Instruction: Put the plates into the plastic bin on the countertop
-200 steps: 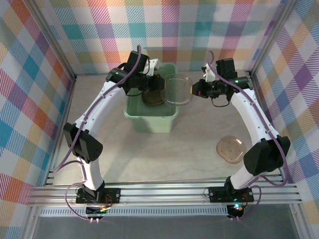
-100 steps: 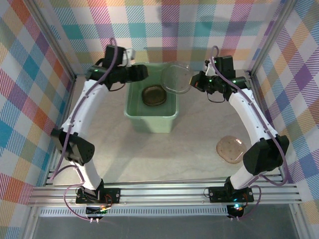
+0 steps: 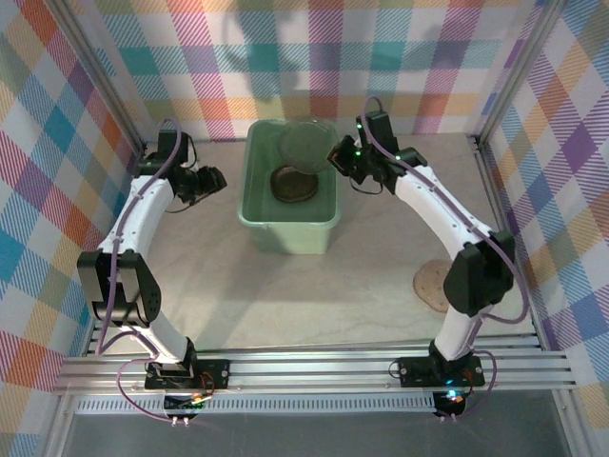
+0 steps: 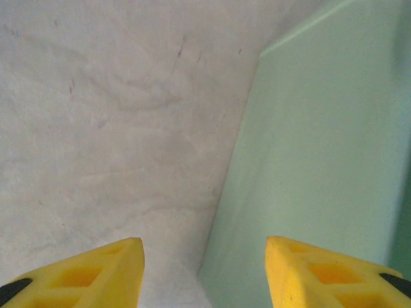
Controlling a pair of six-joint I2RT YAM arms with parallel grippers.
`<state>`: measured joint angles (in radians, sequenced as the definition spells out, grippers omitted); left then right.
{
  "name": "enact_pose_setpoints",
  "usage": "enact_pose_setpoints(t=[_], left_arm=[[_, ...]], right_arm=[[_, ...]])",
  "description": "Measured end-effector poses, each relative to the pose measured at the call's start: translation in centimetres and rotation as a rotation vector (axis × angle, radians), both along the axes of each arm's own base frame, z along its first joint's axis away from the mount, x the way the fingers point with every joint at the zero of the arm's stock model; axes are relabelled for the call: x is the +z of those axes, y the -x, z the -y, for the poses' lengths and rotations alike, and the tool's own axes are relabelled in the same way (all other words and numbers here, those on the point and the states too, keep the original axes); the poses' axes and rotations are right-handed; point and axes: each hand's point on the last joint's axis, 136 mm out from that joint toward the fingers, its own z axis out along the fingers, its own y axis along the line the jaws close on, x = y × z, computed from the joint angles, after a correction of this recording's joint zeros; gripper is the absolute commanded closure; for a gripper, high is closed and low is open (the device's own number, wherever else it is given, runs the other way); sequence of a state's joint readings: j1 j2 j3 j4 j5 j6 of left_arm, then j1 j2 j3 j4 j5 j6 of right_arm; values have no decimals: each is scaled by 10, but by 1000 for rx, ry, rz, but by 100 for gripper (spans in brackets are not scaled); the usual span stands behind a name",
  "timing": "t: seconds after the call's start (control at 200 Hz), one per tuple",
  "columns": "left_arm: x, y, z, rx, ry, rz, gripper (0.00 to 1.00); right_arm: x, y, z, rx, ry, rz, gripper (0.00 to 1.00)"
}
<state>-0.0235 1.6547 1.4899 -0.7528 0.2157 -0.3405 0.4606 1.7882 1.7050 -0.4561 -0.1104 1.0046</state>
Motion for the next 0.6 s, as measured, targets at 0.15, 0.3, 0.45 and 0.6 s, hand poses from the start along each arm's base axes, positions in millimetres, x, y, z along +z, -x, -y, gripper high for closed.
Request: enact_pose_setpoints(t=[0.15,0.3,0.45,0.6], left_arm=[[-25,2,11,-49,44,-58,52],[-48,2,26,-111,97,-100,55],[-58,7,46,-192,151,-123,56],[-69,15,74,-295,197,-154,57]], right_arm=[[-15,-14,-17,-54,-33,-57,100],[-23,-18,-22,-120,-46,-96,95],[-17,-19,-24,-164,-52,-103,100],[-9,-27,-30,-189,-58,-100,100]])
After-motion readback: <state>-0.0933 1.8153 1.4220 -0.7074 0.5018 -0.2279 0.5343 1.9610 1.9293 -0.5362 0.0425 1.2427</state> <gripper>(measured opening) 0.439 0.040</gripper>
